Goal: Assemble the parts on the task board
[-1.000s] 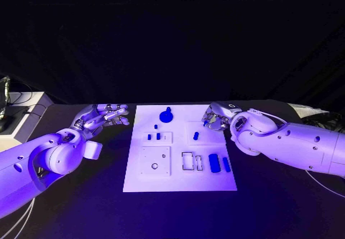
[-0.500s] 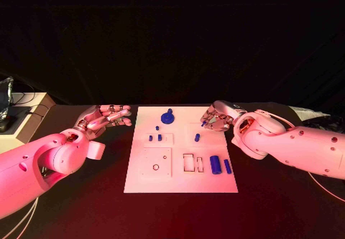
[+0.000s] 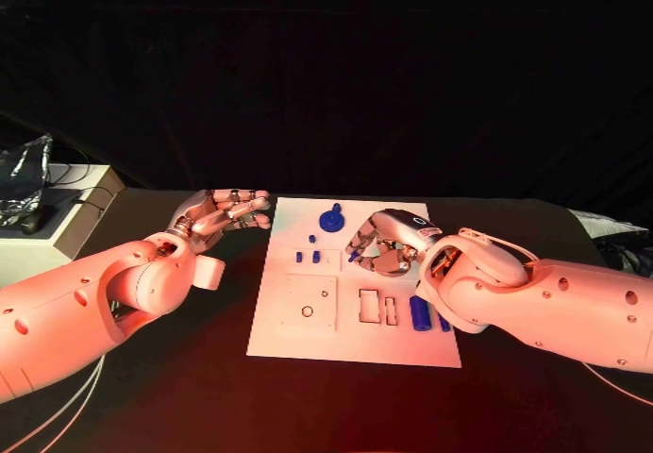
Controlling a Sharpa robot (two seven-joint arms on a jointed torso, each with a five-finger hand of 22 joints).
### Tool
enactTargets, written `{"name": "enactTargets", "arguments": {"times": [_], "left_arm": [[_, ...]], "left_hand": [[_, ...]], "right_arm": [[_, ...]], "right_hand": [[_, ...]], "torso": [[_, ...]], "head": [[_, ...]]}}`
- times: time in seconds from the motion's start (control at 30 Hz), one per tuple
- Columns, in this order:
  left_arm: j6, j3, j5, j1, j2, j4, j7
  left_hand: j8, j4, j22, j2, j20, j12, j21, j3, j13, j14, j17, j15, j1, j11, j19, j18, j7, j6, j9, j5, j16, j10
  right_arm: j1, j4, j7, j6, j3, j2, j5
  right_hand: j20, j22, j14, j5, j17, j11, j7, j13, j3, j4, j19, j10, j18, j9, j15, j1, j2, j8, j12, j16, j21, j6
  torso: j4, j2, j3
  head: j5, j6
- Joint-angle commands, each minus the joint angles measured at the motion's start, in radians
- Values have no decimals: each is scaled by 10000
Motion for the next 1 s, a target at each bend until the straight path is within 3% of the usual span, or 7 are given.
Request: {"name": "enactTargets", "arguments": {"times": [0.03, 0.2, 0.37, 0.47, 0.57, 1.0], "left_arm": [[-561, 7, 223, -5, 69, 31, 321], [-735, 7, 259, -6, 163, 75, 336], [-736, 7, 327, -7, 238, 75, 345], [-703, 7, 400, -8, 272, 63, 341], [-677, 7, 429, -8, 288, 53, 344], [-597, 6, 471, -19, 306, 12, 366]], "left_hand": [[-17, -19, 0, -14, 9, -17, 33, -7, -10, -41, -17, -8, -59, -8, -79, -63, 50, 17, -10, 7, 35, -47], [-17, -29, 5, 7, 4, -18, 43, 46, -11, -42, -24, -11, -22, -10, -79, -57, 56, 30, -11, 11, 39, -39], [-20, 14, 33, -57, 13, -17, 75, 123, -10, -49, -47, -5, -92, -7, -111, -59, 56, 24, -12, 9, 51, -40], [-21, 24, 30, -68, 15, -20, 73, 115, -11, -50, -48, -3, -110, -2, -112, -60, 59, 20, -12, 9, 50, -49], [-21, 27, 28, -69, 16, -19, 71, 116, -10, -51, -49, -3, -113, -2, -112, -60, 59, 19, -12, 9, 50, -50], [-16, 164, -114, -142, 46, -16, 1, 119, -8, -54, -77, 9, -209, 4, -64, -52, 53, 2, -9, 8, 48, -66]], "right_arm": [[-123, -24, -30, 244, -38, 229, -1408], [-376, -230, -281, 467, -98, 710, -2011], [-616, -388, -494, 486, -124, 1077, -2371], [-721, -440, -671, 435, -132, 1244, -2577], [-769, -486, -818, 454, -135, 1319, -2710], [-976, -620, -913, 789, -147, 1475, -2832]], "right_hand": [[-81, 910, -19, 36, 1, -214, 16, 7, 7, -53, 541, 315, 113, 10, -55, 29, 72, 50, 34, 48, 86, 67], [-84, 910, -17, 57, 6, -216, 12, 7, 21, -78, 542, 326, 115, 7, -57, 41, 72, 47, 36, 63, 92, 81], [-88, 904, -23, 83, -17, -215, 14, 6, 59, -129, 546, 331, 124, -3, -58, 30, 76, 41, 32, 64, 80, 89], [-88, 904, -23, 83, -17, -215, 14, 6, 59, -129, 546, 331, 124, -3, -58, 30, 76, 41, 32, 64, 80, 89], [-88, 902, -24, 97, -28, -215, 18, 6, 68, -148, 548, 336, 126, -6, -59, 21, 78, 43, 34, 62, 83, 96], [-88, 909, -12, 88, -3, -216, 18, 6, 72, -174, 551, 346, 123, -9, -61, 11, 78, 44, 32, 94, 118, 107]], "torso": [[-4, -13, -24], [39, 0, -19], [65, 0, -35], [75, 5, -62], [55, 5, -59], [72, 1, -29]], "head": [[197, -46], [385, -166], [450, -213], [444, -237], [461, -261], [526, -414]]}}
